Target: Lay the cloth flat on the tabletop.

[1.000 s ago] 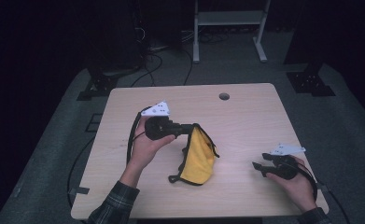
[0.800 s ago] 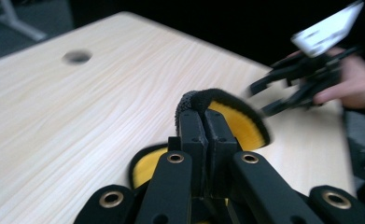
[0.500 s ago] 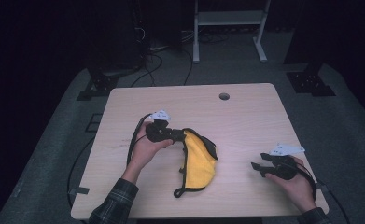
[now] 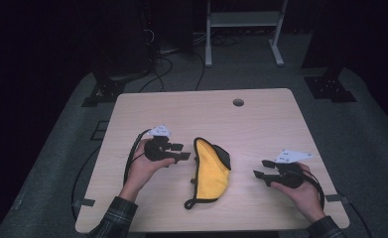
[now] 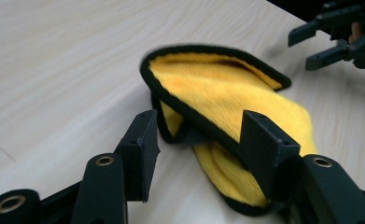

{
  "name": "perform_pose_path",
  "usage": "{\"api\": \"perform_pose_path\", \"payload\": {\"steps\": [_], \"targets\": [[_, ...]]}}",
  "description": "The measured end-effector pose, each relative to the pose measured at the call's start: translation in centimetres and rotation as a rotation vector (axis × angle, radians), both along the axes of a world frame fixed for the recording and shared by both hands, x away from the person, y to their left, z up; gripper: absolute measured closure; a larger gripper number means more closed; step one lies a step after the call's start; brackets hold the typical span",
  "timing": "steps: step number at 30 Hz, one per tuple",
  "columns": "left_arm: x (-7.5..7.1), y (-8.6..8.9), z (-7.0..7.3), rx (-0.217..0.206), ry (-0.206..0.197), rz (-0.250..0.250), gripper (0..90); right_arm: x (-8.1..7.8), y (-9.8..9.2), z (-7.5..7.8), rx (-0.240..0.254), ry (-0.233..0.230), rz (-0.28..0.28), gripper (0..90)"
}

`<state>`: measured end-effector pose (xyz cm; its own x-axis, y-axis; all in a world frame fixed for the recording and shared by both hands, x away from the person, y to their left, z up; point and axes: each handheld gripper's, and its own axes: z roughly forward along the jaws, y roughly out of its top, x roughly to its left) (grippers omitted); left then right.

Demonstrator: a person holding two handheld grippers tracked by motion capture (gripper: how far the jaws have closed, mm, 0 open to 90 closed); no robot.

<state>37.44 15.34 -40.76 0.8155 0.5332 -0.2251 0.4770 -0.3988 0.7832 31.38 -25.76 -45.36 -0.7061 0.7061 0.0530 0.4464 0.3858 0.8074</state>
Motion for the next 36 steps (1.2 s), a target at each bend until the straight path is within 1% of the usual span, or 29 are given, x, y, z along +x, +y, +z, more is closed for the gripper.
{"api": "perform_pose_path", "payload": {"steps": [1,2,3,5,6,7,8,9,10,12,13,17,20,24,25,27,30,34,35,36], "targets": [[0.0,0.0,0.0,0.0,0.0,0.0,46.8,0.0,0.3,0.1,0.005,-0.001,0.008,45.1],[-0.5,0.1,-0.2,-0.004,0.006,-0.001,47.0,0.1,0.8,0.3,0.01,-0.005,0.018,45.5],[-0.9,0.2,-0.3,-0.003,0.008,0.003,47.0,0.1,0.8,0.3,0.01,-0.005,0.018,45.5],[-1.7,0.5,-0.6,-0.001,0.002,0.008,46.6,0.3,1.6,0.6,0.013,-0.008,0.04,46.3],[-2.4,0.6,-0.8,0.007,-0.011,0.019,44.9,0.4,2.4,0.8,0.02,-0.011,0.06,46.9],[-2.4,0.6,-0.8,0.007,-0.011,0.019,42.9,0.4,2.4,0.8,0.02,-0.011,0.06,46.9],[-2.9,0.7,-0.9,0.014,-0.018,0.029,42.9,0.5,2.7,0.8,0.024,-0.011,0.069,47.0],[-3.3,0.7,-1.1,0.017,-0.023,0.037,40.7,0.6,3.2,0.9,0.033,-0.01,0.08,47.5],[-3.6,0.7,-1.3,0.025,-0.023,0.04,40.7,0.7,3.6,1.0,0.042,-0.007,0.089,47.8],[-4.4,0.8,-1.7,0.022,-0.02,0.038,40.8,0.9,4.3,1.2,0.052,-0.007,0.108,48.3],[-5.0,0.8,-1.9,0.019,-0.019,0.039,40.2,1.1,5.0,1.3,0.054,-0.01,0.129,48.9],[-6.5,0.6,-2.6,0.023,-0.024,0.023,38.9,1.3,6.3,1.3,0.052,-0.014,0.16,49.3],[-7.3,0.4,-3.2,0.028,-0.01,0.009,38.5,1.5,7.2,1.3,0.05,-0.013,0.176,49.7],[-8.0,-0.3,-4.1,0.039,0.015,-0.017,38.0,1.9,8.1,0.9,0.038,-0.013,0.183,51.1],[-8.1,-0.6,-4.3,0.047,0.016,-0.023,37.8,2.0,8.3,0.9,0.03,-0.014,0.182,52.0],[-8.3,-1.1,-4.6,0.049,0.025,-0.036,37.9,2.2,8.5,0.7,0.026,-0.015,0.178,54.0],[-8.5,-1.9,-5.1,0.059,0.039,-0.065,37.7,2.6,8.8,0.5,0.007,-0.01,0.175,60.0],[-8.7,-2.5,-5.5,0.07,0.051,-0.09,37.5,2.9,8.9,0.6,0.003,-0.007,0.17,73.7],[-8.7,-2.6,-5.5,0.066,0.056,-0.094,37.5,2.9,8.9,0.6,0.006,-0.007,0.168,75.6],[-8.7,-2.6,-5.5,0.066,0.056,-0.094,37.6,2.9,8.9,0.6,0.006,-0.007,0.168,75.6]]}}
